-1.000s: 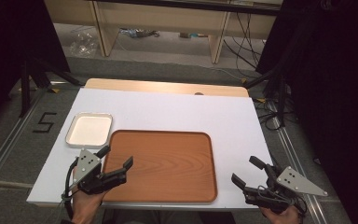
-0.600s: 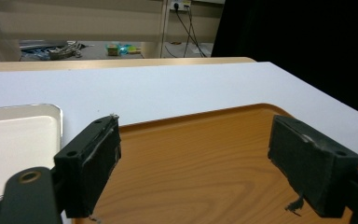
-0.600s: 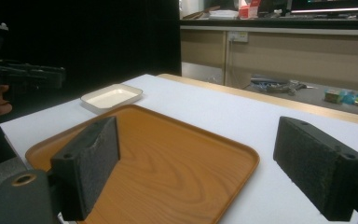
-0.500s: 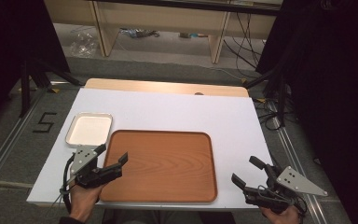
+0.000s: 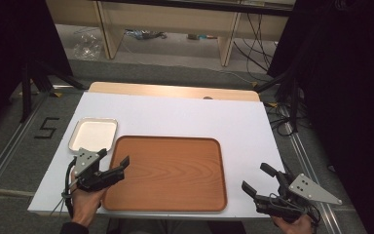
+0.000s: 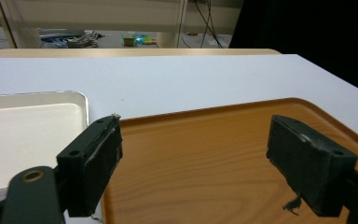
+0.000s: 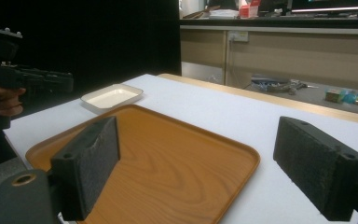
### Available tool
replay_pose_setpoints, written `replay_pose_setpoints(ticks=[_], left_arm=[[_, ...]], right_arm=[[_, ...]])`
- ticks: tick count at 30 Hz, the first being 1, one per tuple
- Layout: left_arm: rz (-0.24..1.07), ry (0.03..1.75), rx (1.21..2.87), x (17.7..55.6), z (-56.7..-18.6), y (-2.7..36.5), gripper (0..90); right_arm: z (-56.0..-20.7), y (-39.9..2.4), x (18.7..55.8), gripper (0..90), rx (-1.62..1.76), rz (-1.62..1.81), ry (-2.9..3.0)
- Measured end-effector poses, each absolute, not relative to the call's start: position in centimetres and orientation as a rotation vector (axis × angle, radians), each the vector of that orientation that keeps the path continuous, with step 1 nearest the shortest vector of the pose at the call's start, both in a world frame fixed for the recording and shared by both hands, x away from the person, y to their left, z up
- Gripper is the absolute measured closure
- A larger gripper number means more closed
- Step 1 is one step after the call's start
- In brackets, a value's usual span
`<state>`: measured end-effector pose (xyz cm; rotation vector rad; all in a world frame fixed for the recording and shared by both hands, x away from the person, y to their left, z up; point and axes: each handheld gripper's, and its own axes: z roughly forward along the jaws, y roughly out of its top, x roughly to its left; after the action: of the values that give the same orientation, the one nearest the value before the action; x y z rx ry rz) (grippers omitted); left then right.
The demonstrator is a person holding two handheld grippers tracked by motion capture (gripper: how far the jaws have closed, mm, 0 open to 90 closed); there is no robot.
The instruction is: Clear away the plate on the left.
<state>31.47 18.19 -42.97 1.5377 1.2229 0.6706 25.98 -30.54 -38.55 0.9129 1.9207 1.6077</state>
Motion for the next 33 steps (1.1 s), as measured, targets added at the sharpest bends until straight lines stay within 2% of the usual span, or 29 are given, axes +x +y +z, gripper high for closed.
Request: replay_pose_setpoints(ticks=[14, 20, 25, 31, 33], left_arm=[[0.708, 1.303, 1.547, 34.1, -44.2, 19.5, 19.1], [0.680, 1.346, 1.544, 35.2, -44.4, 20.7, 19.2], [0.703, 1.365, 1.615, 36.7, -45.0, 22.6, 19.9], [0.714, 1.435, 1.593, 37.7, -45.5, 24.8, 19.6], [0.654, 1.459, 1.571, 38.0, -45.4, 25.9, 19.6]], right_arm=[[-38.6, -30.6, 26.0, 15.4, 0.904, 1.611, 1.922], [-38.6, -30.5, 26.0, 15.5, 0.900, 1.606, 1.922], [-38.6, -30.5, 26.0, 15.5, 0.898, 1.607, 1.922], [-38.6, -30.5, 25.9, 15.5, 0.920, 1.593, 1.944], [-38.7, -30.5, 26.1, 15.5, 0.903, 1.602, 1.933]])
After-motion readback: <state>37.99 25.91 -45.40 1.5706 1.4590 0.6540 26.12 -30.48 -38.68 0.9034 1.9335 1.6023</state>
